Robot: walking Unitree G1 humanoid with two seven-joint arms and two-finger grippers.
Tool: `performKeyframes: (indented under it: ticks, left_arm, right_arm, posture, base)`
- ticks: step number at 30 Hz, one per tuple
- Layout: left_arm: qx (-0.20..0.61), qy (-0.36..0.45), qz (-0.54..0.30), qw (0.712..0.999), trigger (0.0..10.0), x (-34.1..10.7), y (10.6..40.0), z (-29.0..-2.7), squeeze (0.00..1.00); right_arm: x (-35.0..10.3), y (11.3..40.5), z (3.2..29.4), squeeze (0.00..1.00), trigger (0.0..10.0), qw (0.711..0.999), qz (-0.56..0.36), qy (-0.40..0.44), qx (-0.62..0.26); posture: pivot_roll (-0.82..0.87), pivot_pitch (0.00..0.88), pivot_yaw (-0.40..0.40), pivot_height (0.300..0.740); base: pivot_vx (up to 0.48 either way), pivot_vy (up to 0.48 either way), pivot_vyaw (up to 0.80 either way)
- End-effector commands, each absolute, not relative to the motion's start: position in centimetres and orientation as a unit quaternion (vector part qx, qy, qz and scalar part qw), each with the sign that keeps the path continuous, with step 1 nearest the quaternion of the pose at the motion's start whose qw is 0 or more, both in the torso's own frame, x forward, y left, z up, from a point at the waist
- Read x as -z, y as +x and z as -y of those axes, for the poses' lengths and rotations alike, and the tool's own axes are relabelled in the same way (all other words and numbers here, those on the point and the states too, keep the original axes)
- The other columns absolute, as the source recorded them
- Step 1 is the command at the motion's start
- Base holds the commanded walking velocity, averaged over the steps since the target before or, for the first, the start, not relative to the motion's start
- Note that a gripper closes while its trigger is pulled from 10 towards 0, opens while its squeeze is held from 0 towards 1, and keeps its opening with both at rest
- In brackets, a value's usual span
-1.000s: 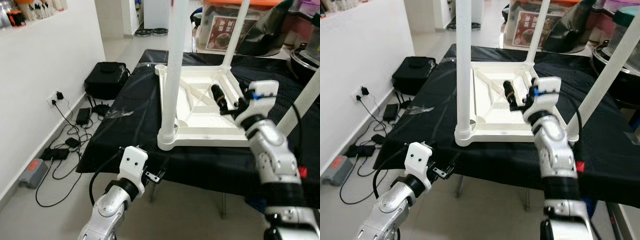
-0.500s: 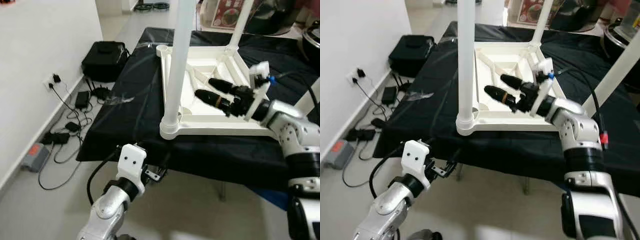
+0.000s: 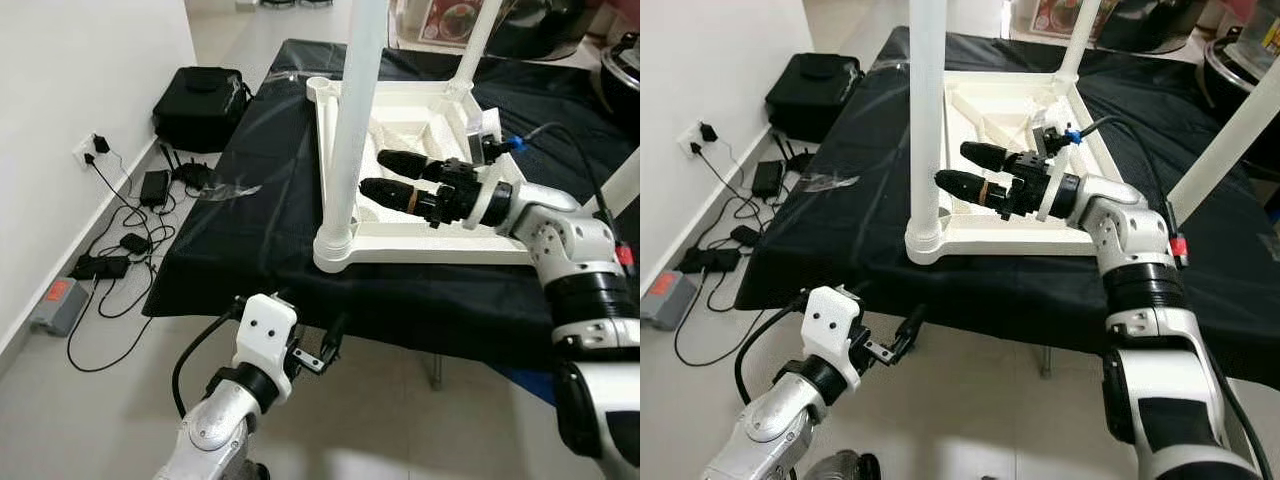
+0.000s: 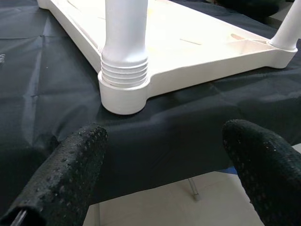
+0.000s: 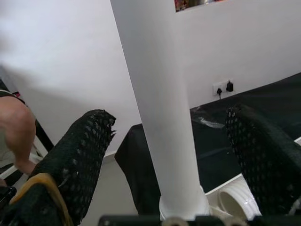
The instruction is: Building children table
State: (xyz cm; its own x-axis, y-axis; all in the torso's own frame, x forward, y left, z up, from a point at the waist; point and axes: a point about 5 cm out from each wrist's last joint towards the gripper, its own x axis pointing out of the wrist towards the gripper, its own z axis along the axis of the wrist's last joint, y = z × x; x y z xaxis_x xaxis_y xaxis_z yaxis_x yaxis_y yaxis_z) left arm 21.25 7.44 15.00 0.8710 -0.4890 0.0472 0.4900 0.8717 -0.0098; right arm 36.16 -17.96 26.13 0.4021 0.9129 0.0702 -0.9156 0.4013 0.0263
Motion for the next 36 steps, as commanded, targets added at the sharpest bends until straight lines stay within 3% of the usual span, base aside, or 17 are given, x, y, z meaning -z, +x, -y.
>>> performKeyframes:
  ticks: [1,6,26,27,28,36]
  left_arm:
    - [0.255,-0.006,0.013,0.967,10.0,-14.8,21.0,-7.4,0.0]
    - [0.257,-0.004,0.016,0.966,10.0,-15.1,20.7,-7.3,0.0]
    - [0.252,-0.011,0.012,0.967,10.0,-15.6,20.3,-6.8,0.0]
    - [0.252,-0.011,0.012,0.968,10.0,-15.6,20.2,-6.8,0.0]
    - [0.251,-0.012,0.011,0.968,10.0,-15.6,20.2,-6.8,0.0]
    - [0.249,-0.014,0.01,0.968,10.0,-15.5,20.3,-6.8,0.0]
  right_arm:
    - [-26.1,36.3,17.7,0.0,10.0,0.834,0.018,0.02,-0.551]
    - [-26.3,36.6,16.1,0.0,10.0,0.819,0.02,0.018,-0.573]
    - [-27.5,37.9,11.2,0.0,10.0,0.815,0.048,0.024,-0.576]
    - [-27.4,38.1,10.9,0.0,7.0,0.82,0.047,0.022,-0.57]
    - [-27.3,38.2,10.8,0.0,0.0,0.826,0.046,0.019,-0.562]
    - [-27.2,38.4,11.4,0.0,0.0,0.841,0.049,0.012,-0.538]
  posture:
    - [0.17,0.195,-0.072,0.74]
    - [0.17,0.215,-0.07,0.74]
    - [0.17,0.252,-0.101,0.74]
    - [0.17,0.252,-0.101,0.74]
    - [0.17,0.251,-0.101,0.74]
    - [0.16,0.244,-0.102,0.74]
  base:
    - [0.0,0.0,0.0]
    - [0.0,0.0,0.0]
    - [0.0,0.0,0.0]
    - [0.0,0.0,0.0]
    - [0.0,0.0,0.0]
    - [0.0,0.0,0.0]
